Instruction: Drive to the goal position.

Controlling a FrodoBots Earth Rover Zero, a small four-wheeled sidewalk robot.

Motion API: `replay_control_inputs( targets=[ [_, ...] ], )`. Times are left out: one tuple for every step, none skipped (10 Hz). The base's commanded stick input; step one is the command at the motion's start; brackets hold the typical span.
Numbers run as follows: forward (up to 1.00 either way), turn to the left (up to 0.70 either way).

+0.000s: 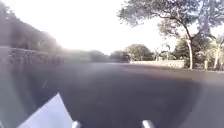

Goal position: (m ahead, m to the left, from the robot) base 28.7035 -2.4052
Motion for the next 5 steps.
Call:
replay_control_inputs(
  targets=[
    [0.85, 0.0],
    [0.85, 0.0],
    [0.85, 0.0],
    [0.85, 0.0],
    [0.85, 0.0]
  ],
)
